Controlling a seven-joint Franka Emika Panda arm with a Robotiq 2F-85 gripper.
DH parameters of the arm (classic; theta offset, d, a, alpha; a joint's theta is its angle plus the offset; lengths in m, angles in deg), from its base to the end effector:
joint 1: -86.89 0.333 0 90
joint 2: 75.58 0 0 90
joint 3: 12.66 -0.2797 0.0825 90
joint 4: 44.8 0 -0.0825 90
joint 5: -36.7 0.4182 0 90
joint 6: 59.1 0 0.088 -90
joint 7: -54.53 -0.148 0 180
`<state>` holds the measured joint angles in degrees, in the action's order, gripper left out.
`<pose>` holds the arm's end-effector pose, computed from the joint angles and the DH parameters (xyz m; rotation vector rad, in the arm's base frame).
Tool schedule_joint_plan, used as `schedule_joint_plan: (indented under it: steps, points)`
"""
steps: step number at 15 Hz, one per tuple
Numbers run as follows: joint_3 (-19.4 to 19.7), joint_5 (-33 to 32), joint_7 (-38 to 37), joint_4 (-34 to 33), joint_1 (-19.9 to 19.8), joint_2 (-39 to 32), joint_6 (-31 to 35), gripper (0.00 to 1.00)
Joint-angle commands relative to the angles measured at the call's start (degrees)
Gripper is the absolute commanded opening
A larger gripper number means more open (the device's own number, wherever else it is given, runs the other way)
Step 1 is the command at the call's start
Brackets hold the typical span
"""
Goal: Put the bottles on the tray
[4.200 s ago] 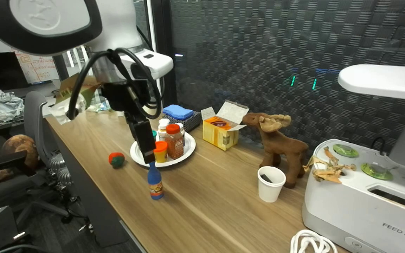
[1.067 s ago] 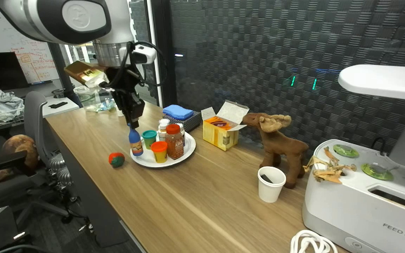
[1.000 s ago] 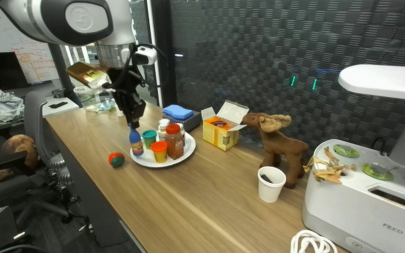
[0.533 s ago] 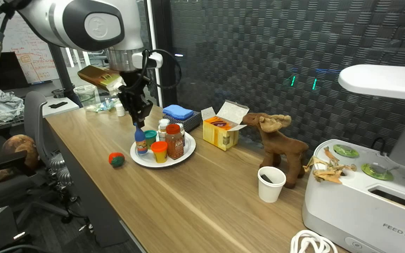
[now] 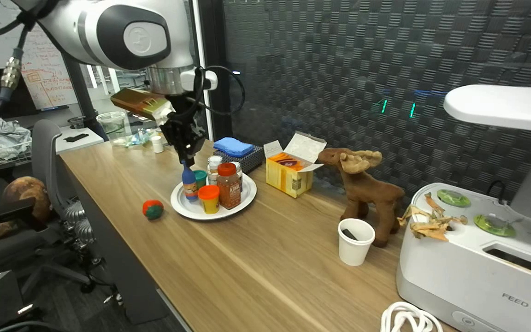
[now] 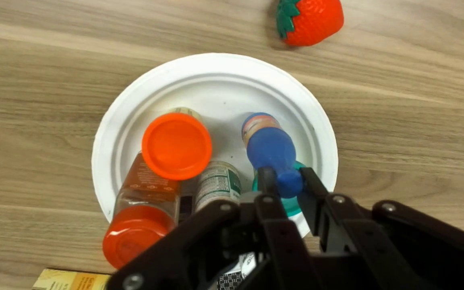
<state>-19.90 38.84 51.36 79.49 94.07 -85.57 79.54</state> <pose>0.5669 0.1484 0.2212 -3.0703 -0.2562 -0.1064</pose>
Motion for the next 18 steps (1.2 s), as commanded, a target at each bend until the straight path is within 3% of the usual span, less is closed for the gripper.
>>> schedule_joint_plan:
  steps: [1,5,18]
  points:
    - [0.66,-3.64,-1.03,-2.47,0.61,-1.41,-0.59,0.07]
    - [0.92,-5.94,-1.20,-3.22,0.60,-2.15,-0.32,0.06]
    - [0.40,-4.63,-0.69,-5.67,0.77,-4.74,-0.56,0.06]
